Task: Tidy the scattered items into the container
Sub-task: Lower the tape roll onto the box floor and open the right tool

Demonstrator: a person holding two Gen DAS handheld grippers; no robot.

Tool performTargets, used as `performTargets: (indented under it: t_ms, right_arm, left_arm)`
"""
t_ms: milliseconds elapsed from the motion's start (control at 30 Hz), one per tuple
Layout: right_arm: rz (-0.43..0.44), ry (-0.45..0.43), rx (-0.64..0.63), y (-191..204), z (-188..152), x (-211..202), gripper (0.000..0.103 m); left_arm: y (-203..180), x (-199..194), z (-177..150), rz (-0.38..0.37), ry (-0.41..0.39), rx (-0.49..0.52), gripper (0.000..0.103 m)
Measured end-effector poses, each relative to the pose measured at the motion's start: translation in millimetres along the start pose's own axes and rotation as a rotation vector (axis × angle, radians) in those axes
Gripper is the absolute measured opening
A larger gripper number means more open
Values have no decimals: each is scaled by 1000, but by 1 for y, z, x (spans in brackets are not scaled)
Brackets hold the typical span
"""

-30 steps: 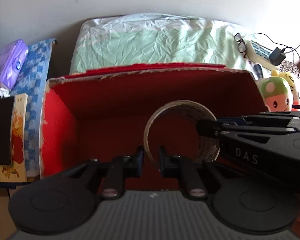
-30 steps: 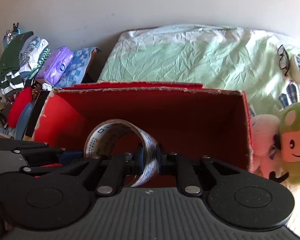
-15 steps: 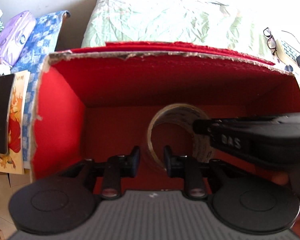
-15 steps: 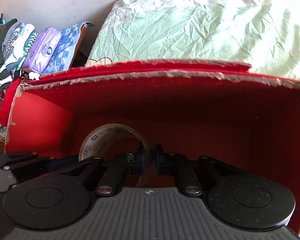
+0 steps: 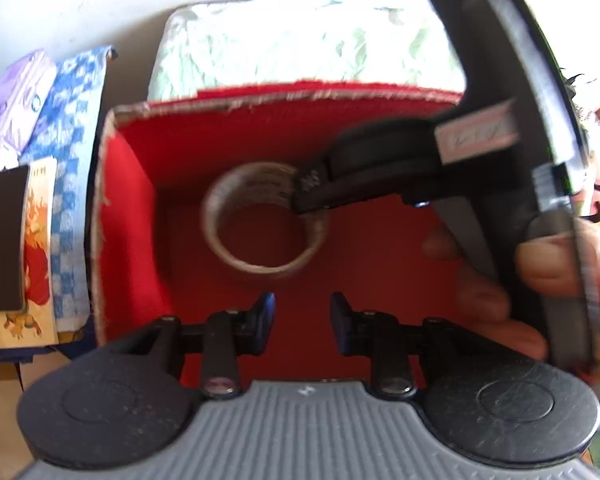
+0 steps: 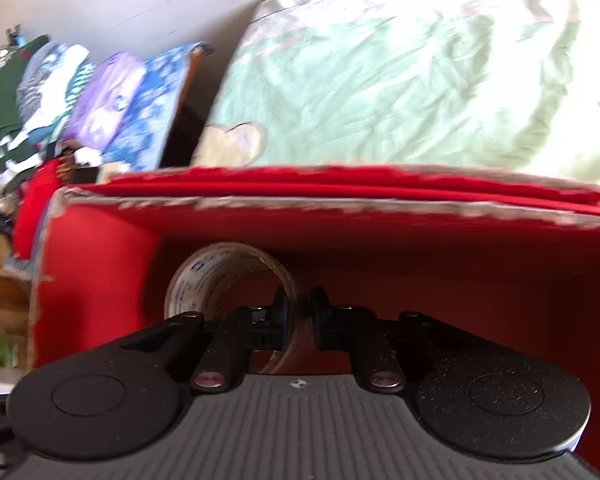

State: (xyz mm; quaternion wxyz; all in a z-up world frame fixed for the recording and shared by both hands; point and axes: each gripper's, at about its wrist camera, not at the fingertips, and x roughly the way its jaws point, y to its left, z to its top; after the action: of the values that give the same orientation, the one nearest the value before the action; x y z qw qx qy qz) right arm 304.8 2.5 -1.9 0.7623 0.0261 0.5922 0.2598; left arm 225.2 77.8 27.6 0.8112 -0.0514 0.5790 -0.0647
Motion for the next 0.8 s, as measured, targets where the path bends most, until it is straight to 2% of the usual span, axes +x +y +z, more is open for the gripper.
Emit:
performTargets:
  t_ms: [67,167,267,567,800]
  right_arm:
    - [42,21,20,3,0,5,16]
    - [93,21,15,9,1,9,20]
    - [174,44,25,10,2,13,32]
    - [227,30,31,6,4,9,32]
    - [186,-10,-20,6,0,-3,32]
  left_arm:
    - [2,8,1,-4,17,-24,25]
    - [8,18,2,31,24,-54,24]
    - [17,24,3,29,44,-98,24]
    - [12,27,6,69,53,-113,23]
    - [3,28,7,130,47,-106,24]
